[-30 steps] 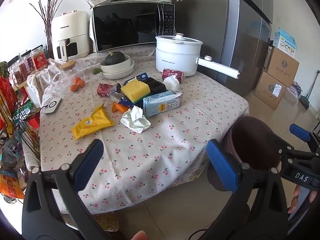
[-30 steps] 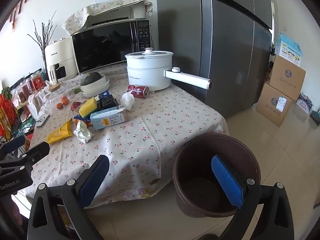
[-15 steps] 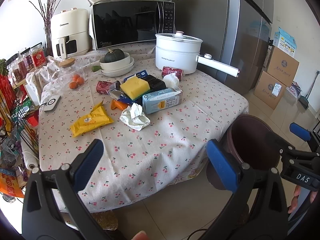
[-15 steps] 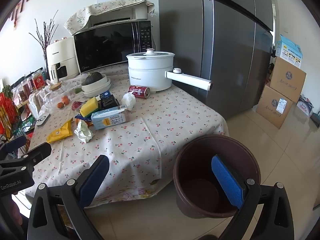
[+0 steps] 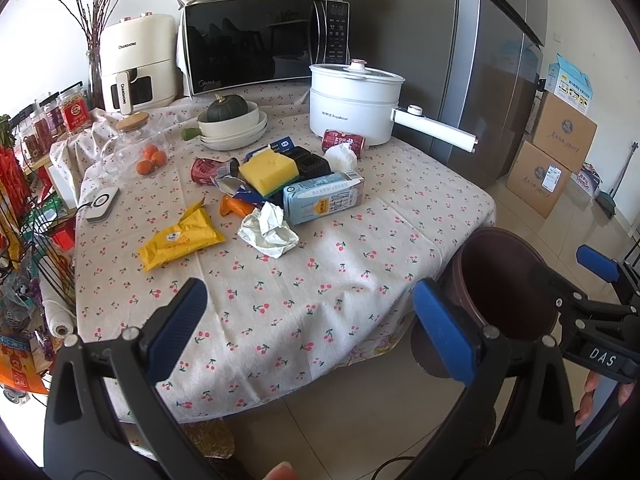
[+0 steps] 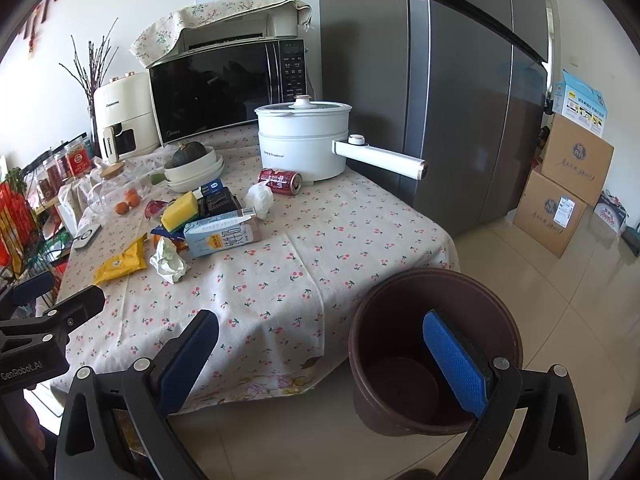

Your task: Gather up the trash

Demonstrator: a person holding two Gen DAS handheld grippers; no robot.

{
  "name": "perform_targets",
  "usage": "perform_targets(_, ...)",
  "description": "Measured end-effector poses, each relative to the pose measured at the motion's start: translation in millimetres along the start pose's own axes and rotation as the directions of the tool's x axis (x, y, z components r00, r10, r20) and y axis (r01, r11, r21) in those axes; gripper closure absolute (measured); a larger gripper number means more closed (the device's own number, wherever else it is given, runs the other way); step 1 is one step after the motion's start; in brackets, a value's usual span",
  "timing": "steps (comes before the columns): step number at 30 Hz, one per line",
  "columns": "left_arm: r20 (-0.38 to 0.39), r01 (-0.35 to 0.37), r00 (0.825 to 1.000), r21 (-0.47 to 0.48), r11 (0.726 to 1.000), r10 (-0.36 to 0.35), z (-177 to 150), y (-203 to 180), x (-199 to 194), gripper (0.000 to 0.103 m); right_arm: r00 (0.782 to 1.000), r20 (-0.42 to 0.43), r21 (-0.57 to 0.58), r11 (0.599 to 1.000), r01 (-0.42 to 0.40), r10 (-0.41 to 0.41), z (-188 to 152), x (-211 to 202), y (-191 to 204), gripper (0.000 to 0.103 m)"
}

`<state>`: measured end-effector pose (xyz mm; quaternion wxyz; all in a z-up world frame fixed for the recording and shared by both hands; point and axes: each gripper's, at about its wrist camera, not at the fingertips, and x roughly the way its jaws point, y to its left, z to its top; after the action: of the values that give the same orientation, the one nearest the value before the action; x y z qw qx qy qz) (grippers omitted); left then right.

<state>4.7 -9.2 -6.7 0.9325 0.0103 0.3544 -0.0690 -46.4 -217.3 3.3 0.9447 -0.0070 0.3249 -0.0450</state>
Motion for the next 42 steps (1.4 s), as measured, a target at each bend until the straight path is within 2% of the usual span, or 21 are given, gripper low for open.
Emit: perform_targets(42, -0.006, 0.002, 1.0, 0.003, 1.0, -0.002, -1.9, 0.1, 0.8, 0.0, 1.0, 0.001, 0.008, 1.0, -0.003, 0.003, -2.0, 1.8, -0.6, 0.0)
